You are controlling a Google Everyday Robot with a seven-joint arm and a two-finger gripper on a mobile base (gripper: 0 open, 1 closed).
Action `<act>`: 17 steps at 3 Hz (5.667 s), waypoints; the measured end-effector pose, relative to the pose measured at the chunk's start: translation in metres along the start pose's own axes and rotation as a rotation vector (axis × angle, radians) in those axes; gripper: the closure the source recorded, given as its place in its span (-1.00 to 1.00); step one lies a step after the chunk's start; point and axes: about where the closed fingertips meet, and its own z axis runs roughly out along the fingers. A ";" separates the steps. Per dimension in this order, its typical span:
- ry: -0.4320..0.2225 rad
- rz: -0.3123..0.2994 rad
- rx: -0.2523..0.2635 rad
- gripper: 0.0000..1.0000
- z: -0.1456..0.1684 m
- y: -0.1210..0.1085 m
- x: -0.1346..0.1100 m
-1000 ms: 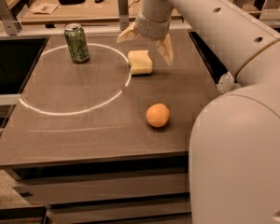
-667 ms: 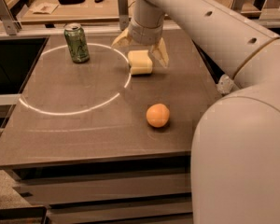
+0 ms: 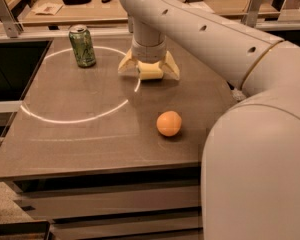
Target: Move sponge near green can
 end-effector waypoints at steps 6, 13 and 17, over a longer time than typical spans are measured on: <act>-0.193 0.062 0.249 1.00 -0.054 0.003 0.009; -0.201 0.475 0.783 1.00 -0.080 -0.146 0.003; -0.260 0.498 0.720 0.19 -0.046 -0.156 0.002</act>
Offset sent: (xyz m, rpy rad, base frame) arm 0.0069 -0.0230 0.0251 -0.1826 0.0303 0.1830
